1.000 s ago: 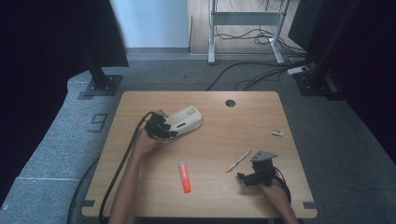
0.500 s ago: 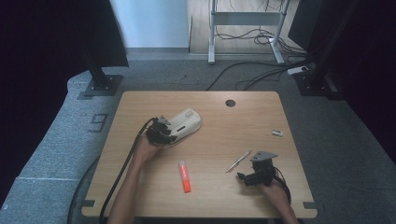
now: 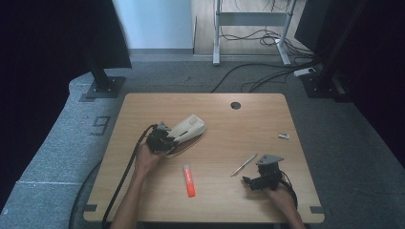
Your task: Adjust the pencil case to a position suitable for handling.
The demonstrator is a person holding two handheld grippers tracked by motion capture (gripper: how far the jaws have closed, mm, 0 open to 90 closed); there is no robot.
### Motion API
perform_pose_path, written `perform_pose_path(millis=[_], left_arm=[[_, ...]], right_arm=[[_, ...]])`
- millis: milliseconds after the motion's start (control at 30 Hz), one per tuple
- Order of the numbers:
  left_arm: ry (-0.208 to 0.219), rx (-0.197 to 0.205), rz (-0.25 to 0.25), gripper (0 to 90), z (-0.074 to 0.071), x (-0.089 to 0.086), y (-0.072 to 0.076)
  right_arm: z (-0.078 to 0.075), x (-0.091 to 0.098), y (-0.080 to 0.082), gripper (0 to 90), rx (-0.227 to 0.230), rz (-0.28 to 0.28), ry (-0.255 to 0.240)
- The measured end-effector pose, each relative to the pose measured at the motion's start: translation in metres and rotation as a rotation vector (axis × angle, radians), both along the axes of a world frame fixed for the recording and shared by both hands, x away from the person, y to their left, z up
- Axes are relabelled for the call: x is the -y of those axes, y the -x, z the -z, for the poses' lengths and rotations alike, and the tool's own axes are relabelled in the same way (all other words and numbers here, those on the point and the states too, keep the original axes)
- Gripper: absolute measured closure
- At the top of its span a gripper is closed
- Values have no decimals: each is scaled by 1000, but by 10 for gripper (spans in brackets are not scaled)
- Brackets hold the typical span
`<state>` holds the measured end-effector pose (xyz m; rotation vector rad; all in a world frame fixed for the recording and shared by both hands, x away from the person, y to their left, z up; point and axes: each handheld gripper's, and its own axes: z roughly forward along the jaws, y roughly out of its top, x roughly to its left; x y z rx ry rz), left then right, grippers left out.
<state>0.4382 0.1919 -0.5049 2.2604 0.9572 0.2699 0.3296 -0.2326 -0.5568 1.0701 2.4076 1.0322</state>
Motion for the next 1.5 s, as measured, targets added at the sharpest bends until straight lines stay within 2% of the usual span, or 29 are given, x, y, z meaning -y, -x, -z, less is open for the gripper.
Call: perform_pose_path(millis=[133,267,400,467,667,900,1300,1367,1433,1500], left_arm=[[49,0,-19,758,-4,-6,7],[72,-6,-31,768,-8,-8,13],[95,-9,-27,770,-11,-10,17],[131,-17,-27,773,-14,-14,22],[164,-13,-20,776,-19,-19,32],[187,-12,-23,778,-20,-25,38],[182,-8,-27,777,-20,-27,42],[184,-7,-27,776,-19,-27,43],[184,-8,-26,775,-19,-27,43],[182,-6,-24,775,-19,-27,43]], right_arm=[[0,0,0,4,0,0,0],[0,0,0,4,0,0,0],[0,0,0,5,0,0,0],[0,0,0,5,0,0,0],[0,0,0,5,0,0,0],[0,0,0,5,-1,0,1],[0,1,0,13,-1,-4,-3],[-1,1,0,39,-6,-1,-12],[-4,3,-1,83,-30,-4,-53],[-5,4,-1,85,-33,-7,-57]])
